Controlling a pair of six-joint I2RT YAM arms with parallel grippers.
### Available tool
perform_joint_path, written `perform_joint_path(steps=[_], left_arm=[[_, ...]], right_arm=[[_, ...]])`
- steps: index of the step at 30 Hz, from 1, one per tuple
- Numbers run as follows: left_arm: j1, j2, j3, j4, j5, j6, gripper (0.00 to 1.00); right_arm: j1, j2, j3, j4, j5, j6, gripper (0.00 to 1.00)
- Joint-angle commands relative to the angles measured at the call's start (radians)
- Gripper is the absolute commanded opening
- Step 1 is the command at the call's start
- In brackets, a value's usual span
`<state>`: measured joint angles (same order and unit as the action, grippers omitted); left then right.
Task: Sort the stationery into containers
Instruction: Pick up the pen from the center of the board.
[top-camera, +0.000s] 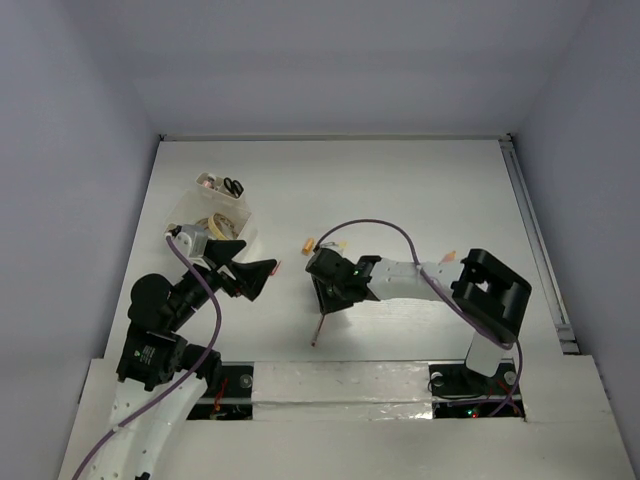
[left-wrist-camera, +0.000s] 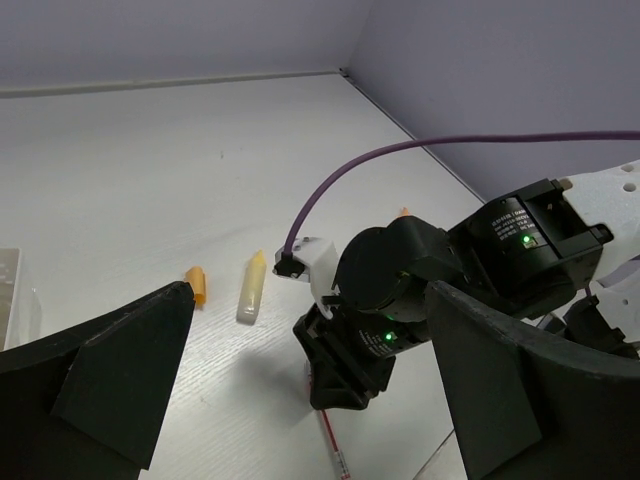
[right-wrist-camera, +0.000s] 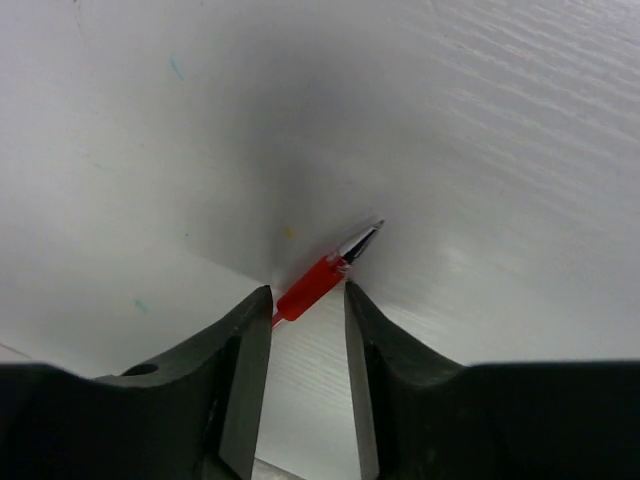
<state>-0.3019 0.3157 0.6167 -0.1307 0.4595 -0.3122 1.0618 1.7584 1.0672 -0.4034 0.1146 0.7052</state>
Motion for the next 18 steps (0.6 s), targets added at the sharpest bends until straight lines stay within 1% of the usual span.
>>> perform_joint_path(steps=[1, 2, 5, 7, 8, 10, 11, 13, 16, 18], left_arm=[[-0.006, -0.003, -0.003, 0.055, 0.008, 0.002, 0.99], [-0.006, -0.003, -0.005, 0.055, 0.008, 0.002, 0.99], [-0.006, -0.001, -0.005, 0.055, 0.002, 0.001, 0.99], [-0.006, 0.0, -0.008, 0.055, -0.007, -0.002, 0.99], [-0.006, 0.003, -0.009, 0.055, -0.008, -0.004, 0.99], [-0.006, 0.014, -0.011, 0.057, -0.01, -0.002, 0.99], [-0.006, 0.019, -0.011, 0.057, -0.007, -0.004, 0.99], [-0.006, 0.032, -0.015, 0.066, 0.005, -0.007, 0.99], [-0.006, 0.066, -0.023, 0.078, 0.024, -0.021, 0.99], [-0.006, 0.109, -0.017, 0.072, 0.031, -0.033, 0.99]], right_arm=[[0.006, 0.036, 0.045, -0.095, 0.079, -0.053, 0.37], [0.006, 0.042, 0.054, -0.119, 0.097, -0.058, 0.35], [0.015, 0.065, 0.059, -0.141, 0.126, -0.067, 0.22], [0.015, 0.084, 0.056, -0.141, 0.134, -0.066, 0.18], [0.015, 0.088, 0.053, -0.138, 0.135, -0.065, 0.11], [0.015, 0.099, 0.045, -0.124, 0.135, -0.065, 0.05], [0.015, 0.099, 0.043, -0.124, 0.134, -0.067, 0.0], [0.015, 0.087, 0.042, -0.111, 0.138, -0.076, 0.0], [0.015, -0.003, 0.04, -0.052, 0.171, -0.107, 0.0], [0.015, -0.098, 0.06, 0.018, 0.198, -0.153, 0.0]])
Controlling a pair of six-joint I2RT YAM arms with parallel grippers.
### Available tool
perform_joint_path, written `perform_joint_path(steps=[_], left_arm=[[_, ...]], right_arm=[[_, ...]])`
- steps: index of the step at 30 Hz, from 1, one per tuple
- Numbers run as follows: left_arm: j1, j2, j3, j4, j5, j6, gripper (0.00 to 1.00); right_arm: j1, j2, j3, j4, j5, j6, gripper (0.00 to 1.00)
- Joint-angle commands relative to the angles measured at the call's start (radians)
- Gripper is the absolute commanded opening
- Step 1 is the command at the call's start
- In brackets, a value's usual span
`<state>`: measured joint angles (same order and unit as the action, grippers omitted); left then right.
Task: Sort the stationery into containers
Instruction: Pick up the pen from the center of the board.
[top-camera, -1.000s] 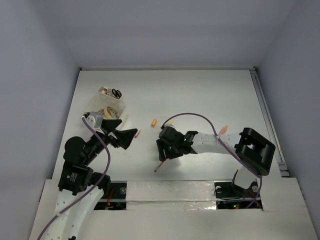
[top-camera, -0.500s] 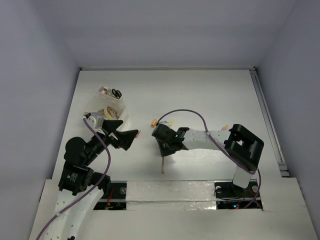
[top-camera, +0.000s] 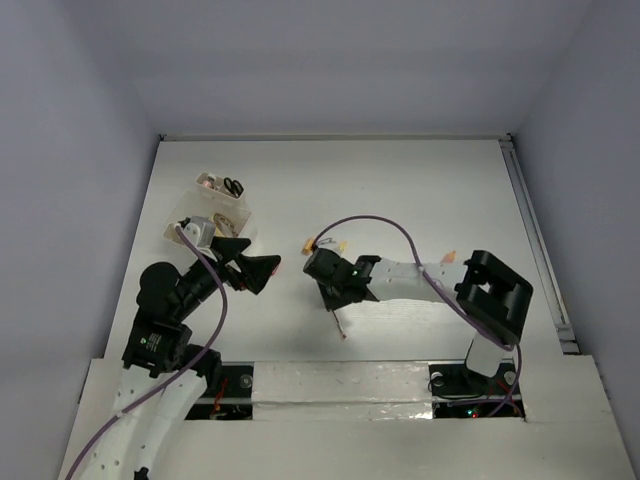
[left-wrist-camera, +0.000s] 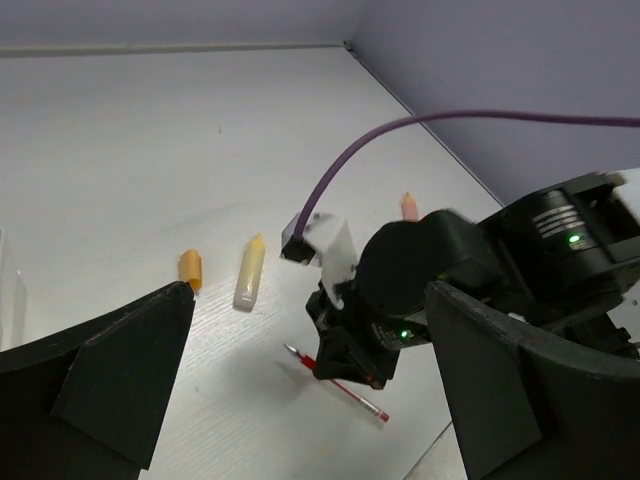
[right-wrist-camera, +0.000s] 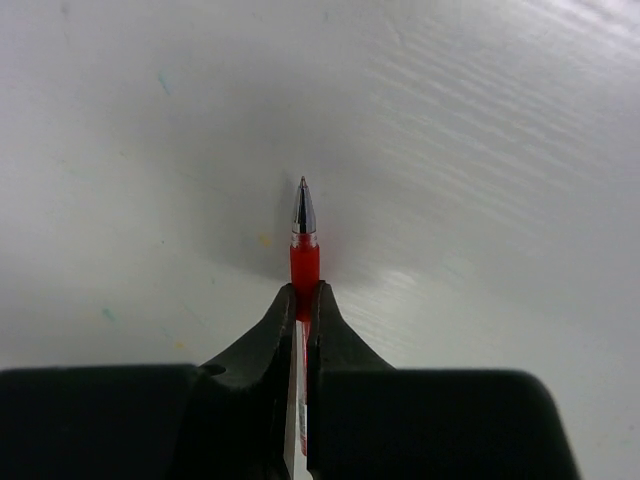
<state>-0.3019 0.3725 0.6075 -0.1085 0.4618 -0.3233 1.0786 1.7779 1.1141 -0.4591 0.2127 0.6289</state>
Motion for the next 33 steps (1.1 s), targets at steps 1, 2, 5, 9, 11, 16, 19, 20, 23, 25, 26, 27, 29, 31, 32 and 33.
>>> perform_joint_path(steps=[1, 2, 5, 9, 11, 16, 19, 20, 23, 25, 26, 27, 29, 31, 32, 33], left_arm=[[-0.006, 0.063, -0.009, 0.052, 0.038, -0.028, 0.99], [-0.006, 0.074, -0.011, 0.056, 0.049, -0.034, 0.99], [-0.006, 0.108, -0.021, 0.082, 0.147, -0.034, 0.99], [-0.006, 0.126, -0.04, 0.127, 0.23, -0.048, 0.99], [-0.006, 0.134, -0.038, 0.122, 0.221, -0.04, 0.99], [-0.006, 0.163, -0.035, 0.11, 0.158, -0.042, 0.9], [-0.006, 0.178, -0.034, 0.086, 0.13, -0.039, 0.8], [-0.006, 0.183, -0.034, 0.082, 0.123, -0.039, 0.78], [0.012, 0.194, -0.031, 0.072, 0.098, -0.039, 0.74], [0.012, 0.197, -0.029, 0.067, 0.083, -0.039, 0.68], [0.021, 0.195, -0.028, 0.066, 0.075, -0.039, 0.65], [0.021, 0.192, -0.025, 0.06, 0.069, -0.039, 0.63], [0.03, 0.183, -0.02, 0.052, 0.04, -0.034, 0.6], [0.03, 0.16, -0.022, 0.05, 0.011, -0.034, 0.6], [0.03, 0.154, -0.022, 0.05, 0.006, -0.034, 0.6], [0.041, 0.146, -0.022, 0.05, 0.005, -0.033, 0.58]], right_arm=[[-0.002, -0.148, 0.019, 0.145, 0.105, -0.093, 0.0], [-0.011, -0.179, 0.027, 0.181, 0.106, -0.109, 0.0], [-0.031, -0.273, 0.047, 0.366, 0.048, -0.19, 0.0], [-0.052, -0.31, 0.075, 0.586, -0.036, -0.253, 0.0], [-0.065, -0.298, 0.082, 0.721, -0.079, -0.262, 0.0], [-0.088, -0.215, 0.153, 0.858, -0.205, -0.178, 0.0], [-0.088, -0.181, 0.185, 0.905, -0.294, -0.146, 0.0], [-0.088, -0.176, 0.191, 0.918, -0.311, -0.137, 0.0], [-0.088, -0.173, 0.182, 0.951, -0.345, -0.113, 0.0], [-0.088, -0.186, 0.162, 0.967, -0.358, -0.103, 0.0], [-0.088, -0.189, 0.152, 0.984, -0.361, -0.1, 0.0], [-0.088, -0.195, 0.145, 0.987, -0.363, -0.098, 0.0], [-0.088, -0.212, 0.133, 0.979, -0.354, -0.104, 0.0], [-0.088, -0.231, 0.122, 0.967, -0.34, -0.107, 0.0], [-0.088, -0.236, 0.118, 0.967, -0.345, -0.106, 0.0], [-0.088, -0.241, 0.115, 0.967, -0.363, -0.103, 0.0]])
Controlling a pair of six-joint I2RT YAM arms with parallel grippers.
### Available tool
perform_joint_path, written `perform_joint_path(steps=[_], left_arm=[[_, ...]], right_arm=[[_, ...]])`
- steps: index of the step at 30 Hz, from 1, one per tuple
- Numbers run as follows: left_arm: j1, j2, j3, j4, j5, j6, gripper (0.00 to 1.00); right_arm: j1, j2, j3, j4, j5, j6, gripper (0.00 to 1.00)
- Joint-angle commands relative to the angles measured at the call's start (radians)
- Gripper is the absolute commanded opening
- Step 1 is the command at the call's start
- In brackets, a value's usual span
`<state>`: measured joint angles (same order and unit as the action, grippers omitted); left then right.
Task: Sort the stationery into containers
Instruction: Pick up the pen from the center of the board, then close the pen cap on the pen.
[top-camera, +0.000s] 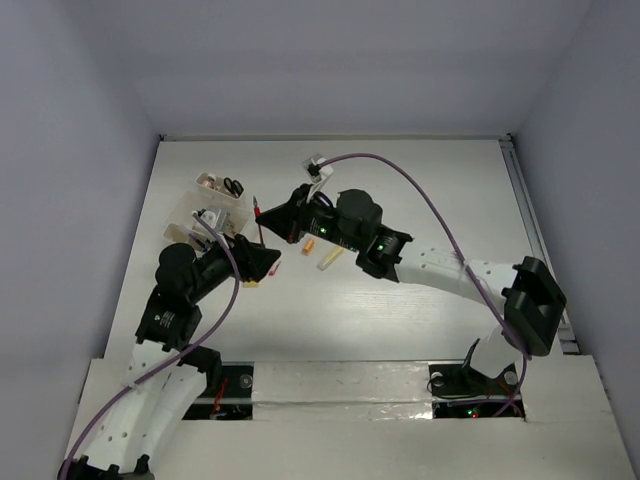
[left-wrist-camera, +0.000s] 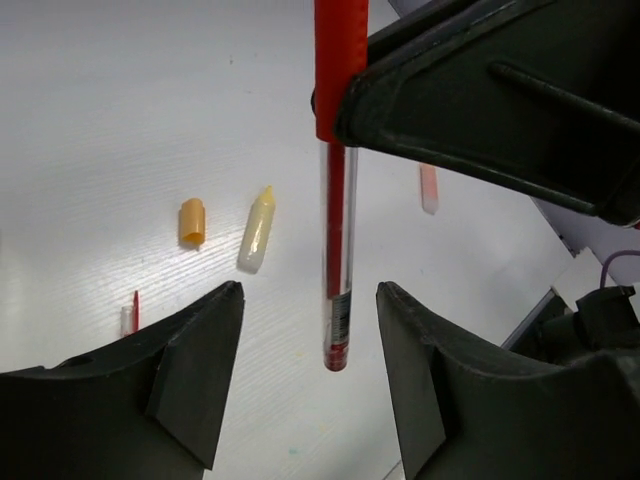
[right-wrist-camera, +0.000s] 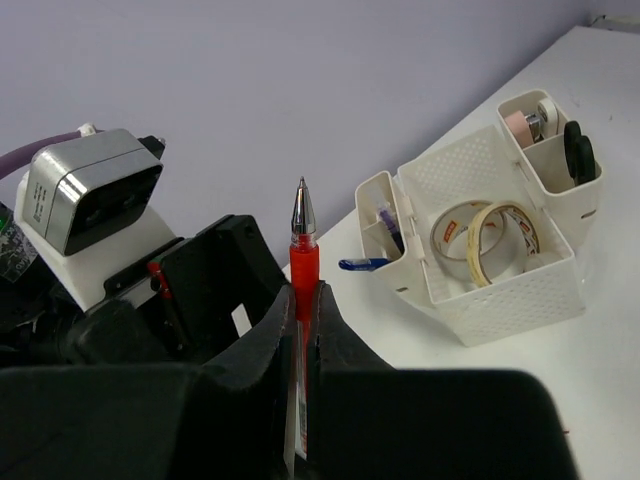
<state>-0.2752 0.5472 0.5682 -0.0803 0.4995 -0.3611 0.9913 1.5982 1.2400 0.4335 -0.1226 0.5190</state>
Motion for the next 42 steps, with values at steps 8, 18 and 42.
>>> perform_joint_path(steps=[8, 18, 42], left_arm=[[0.033, -0.039, 0.009, 0.048, 0.002, 0.002, 0.41], [0.042, -0.041, 0.004, 0.06, 0.034, 0.002, 0.15], [0.042, -0.105, 0.081, -0.013, -0.095, 0.06, 0.0]], right_arm=[[0.0, -0.055, -0.036, 0.109, -0.094, 0.068, 0.0], [0.0, 0.012, -0.007, 0.123, -0.157, 0.127, 0.0], [-0.283, 0.127, 0.205, -0.643, -0.666, -0.555, 0.39]])
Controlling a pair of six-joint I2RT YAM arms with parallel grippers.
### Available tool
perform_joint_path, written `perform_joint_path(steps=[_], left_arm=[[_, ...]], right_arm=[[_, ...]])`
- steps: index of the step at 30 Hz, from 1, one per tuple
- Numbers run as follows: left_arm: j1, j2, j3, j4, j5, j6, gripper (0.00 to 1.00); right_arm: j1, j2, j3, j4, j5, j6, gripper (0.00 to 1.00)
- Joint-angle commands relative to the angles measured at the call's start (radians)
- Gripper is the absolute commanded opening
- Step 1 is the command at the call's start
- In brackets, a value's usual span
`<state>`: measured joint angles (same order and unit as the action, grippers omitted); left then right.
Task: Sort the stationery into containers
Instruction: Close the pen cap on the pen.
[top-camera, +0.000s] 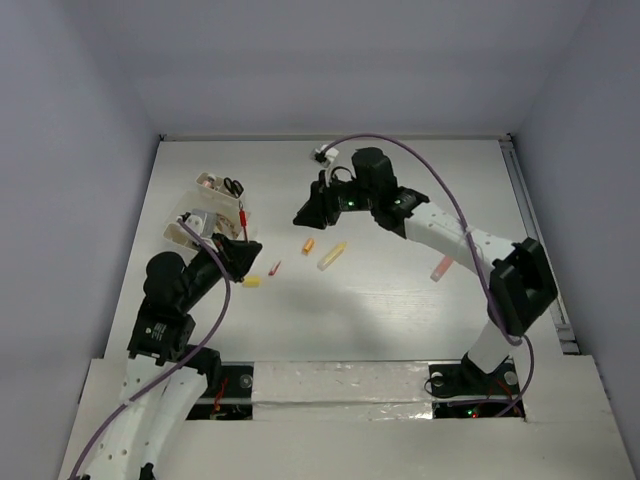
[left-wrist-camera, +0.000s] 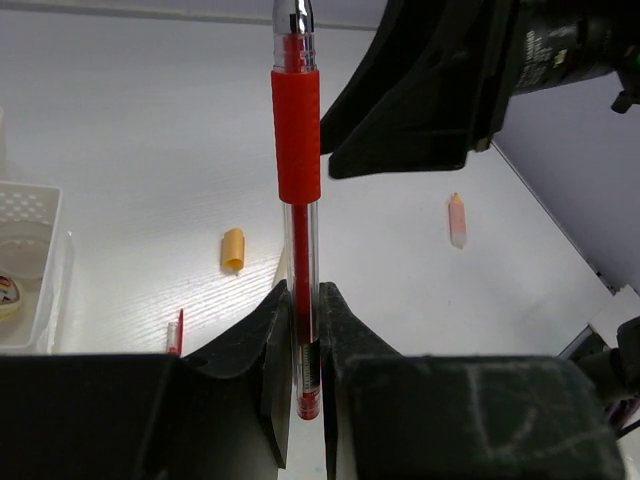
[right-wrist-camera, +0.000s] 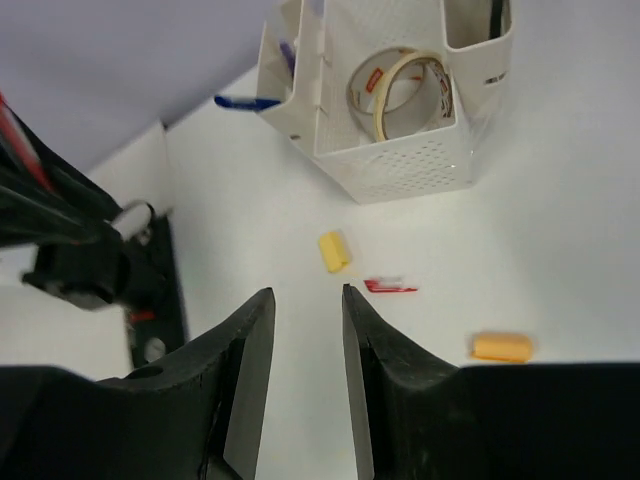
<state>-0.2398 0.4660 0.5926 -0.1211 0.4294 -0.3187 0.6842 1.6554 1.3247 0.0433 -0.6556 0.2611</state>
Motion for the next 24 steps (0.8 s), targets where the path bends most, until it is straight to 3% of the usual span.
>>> perform_joint_path(steps=[1, 2, 9, 14, 19, 24], left_arm=[[0.007, -0.029, 0.064, 0.026, -0.029, 0.018, 0.0], [0.007, -0.033, 0.072, 0.024, -0.029, 0.018, 0.0], [0.007, -0.047, 0.167, 0.011, -0.006, 0.012, 0.0], [0.007, -0.046, 0.182, 0.006, -0.015, 0.024, 0.0], [0.007, -0.049, 0.179, 0.014, -0.024, 0.024, 0.0], [0.007, -0.041, 0.176, 0.017, -0.015, 0.029, 0.0]], right_arm=[[0.025, 0.101, 0.148, -0.296, -0.107, -0.386, 0.39], [0.025, 0.157, 0.201, -0.366, -0.09, -0.423, 0.41], [0.084, 0.334, 0.336, -0.393, 0.003, -0.608, 0.56], [0.144, 0.472, 0.481, -0.485, 0.105, -0.678, 0.58], [0.218, 0.558, 0.522, -0.468, 0.253, -0.717, 0.61], [0.241, 0.618, 0.568, -0.474, 0.289, -0.749, 0.62]])
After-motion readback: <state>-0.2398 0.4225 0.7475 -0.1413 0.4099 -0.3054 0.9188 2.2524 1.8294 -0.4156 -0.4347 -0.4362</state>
